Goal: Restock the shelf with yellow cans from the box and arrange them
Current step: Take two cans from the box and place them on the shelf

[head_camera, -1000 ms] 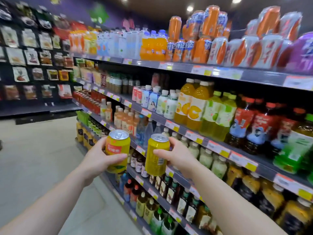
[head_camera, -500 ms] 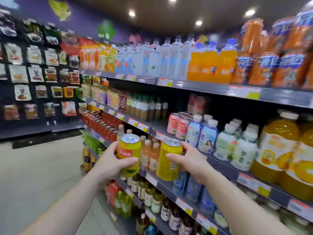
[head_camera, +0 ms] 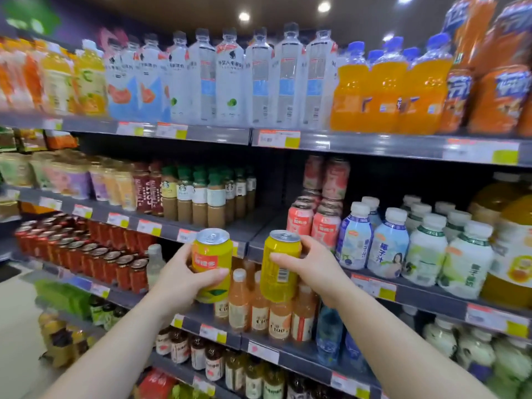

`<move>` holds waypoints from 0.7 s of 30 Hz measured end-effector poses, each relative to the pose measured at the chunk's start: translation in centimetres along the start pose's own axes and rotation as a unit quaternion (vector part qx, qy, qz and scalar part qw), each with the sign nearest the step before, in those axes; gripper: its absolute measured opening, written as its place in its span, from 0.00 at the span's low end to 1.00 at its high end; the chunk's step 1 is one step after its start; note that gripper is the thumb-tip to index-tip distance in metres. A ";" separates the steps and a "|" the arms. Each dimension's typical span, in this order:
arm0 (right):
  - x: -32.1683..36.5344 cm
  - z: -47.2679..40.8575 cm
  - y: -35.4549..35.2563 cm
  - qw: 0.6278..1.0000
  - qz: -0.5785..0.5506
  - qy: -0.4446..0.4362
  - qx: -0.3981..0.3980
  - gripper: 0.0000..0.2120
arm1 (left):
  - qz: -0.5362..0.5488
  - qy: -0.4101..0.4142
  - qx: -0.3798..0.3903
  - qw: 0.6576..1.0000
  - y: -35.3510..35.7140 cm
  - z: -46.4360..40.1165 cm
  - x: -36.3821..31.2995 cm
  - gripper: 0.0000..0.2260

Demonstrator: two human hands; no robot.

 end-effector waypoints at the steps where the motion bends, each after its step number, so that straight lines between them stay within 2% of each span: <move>1: 0.1 -1.1 0.3 1.000 0.008 -0.001 -0.017 0.27 | 0.007 0.001 0.004 1.000 -0.1 -1.3 0.6 0.26; 4: 1.0 -4.5 1.4 0.997 0.021 -0.007 -0.068 0.28 | 0.015 0.003 0.017 1.000 -0.7 -4.7 2.3 0.26; 9: 3.5 -10.1 3.3 0.987 0.041 -0.012 -0.158 0.28 | 0.017 0.003 0.042 0.999 -2.5 -9.9 4.4 0.39; 13: 4.5 -14.4 4.5 0.977 0.029 0.000 -0.209 0.30 | 0.036 0.017 0.058 0.998 -3.1 -13.1 5.1 0.35; 21: 2.4 -20.4 6.8 0.954 0.059 0.038 -0.291 0.30 | 0.050 0.023 0.104 0.993 -5.2 -17.9 7.7 0.34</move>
Point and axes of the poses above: each hand's wrist, its own z-axis away from the middle knuckle, its own y-axis out of the palm, x = y × z, the point moved 6 cm from there along -z, towards the middle knuckle, and after that the axes turned 10 degrees about y, right-handed, at the moved point
